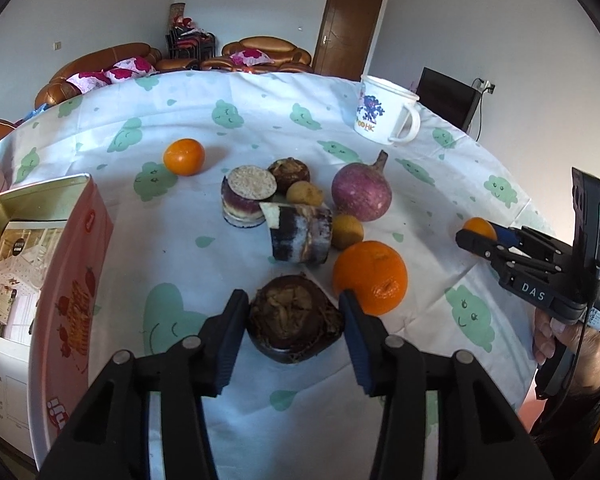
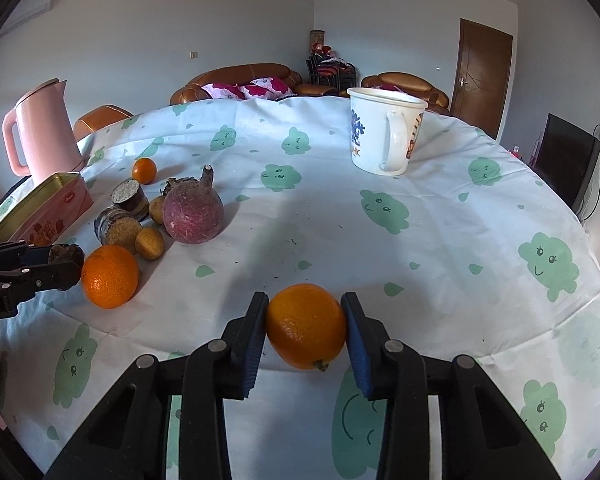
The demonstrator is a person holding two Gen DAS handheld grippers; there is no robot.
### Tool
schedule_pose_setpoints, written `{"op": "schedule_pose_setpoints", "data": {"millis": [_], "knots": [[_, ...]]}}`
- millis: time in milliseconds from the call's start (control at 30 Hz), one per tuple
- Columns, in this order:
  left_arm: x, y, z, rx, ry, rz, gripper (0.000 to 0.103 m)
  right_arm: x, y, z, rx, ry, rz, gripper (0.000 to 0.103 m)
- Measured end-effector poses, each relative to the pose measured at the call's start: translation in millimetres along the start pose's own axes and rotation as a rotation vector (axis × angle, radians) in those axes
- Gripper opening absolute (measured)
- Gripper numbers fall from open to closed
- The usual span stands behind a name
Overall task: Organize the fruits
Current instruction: 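Lift the orange with the right tool while the left tool lifts the mangosteen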
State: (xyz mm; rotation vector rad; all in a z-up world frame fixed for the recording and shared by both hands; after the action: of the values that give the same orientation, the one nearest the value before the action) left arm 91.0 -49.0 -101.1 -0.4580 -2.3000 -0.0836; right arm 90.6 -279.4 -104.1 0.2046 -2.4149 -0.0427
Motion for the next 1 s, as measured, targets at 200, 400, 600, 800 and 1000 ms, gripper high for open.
{"op": "schedule_pose_setpoints", "data": {"millis": [200, 400, 600, 800, 1000], "knots": [[9.7, 0.1, -1.7, -0.001, -0.05, -0.02, 0.049, 6.2, 3.0, 0.8, 0.018, -0.037, -0.019, 0.039], [17.0, -1.0, -2.9, -0.007, -0.093, -0.041, 0.049, 10.2, 5.9, 2.1, 0.034, -0.063, -0.03, 0.039], [24.7, -2.6, -3.6, -0.017, -0.133, -0.07, 0.049, 14.2, 6.7, 3.1, 0.039, -0.088, -0.04, 0.039], [29.9, -2.1, -3.8, -0.016, -0.159, -0.094, 0.049, 18.0, 7.6, 3.4, 0.044, -0.114, -0.05, 0.039], [35.3, -0.5, -3.4, -0.008, -0.182, -0.11, 0.049, 23.1, 7.4, 4.4, 0.045, -0.145, -0.063, 0.039]]}}
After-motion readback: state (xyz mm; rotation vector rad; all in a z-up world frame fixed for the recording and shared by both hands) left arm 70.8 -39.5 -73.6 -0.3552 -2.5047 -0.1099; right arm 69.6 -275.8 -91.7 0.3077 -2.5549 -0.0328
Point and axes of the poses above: each gripper's, at about its wrist camera, not at the fingertips, and x roughly against the way its jaws point, y to its left, z to its underside, the point moved 3 cm from there along -x, roughly the way its jaws point, and after that the axes turned 8 degrees about -x, right-handed, at the moved point
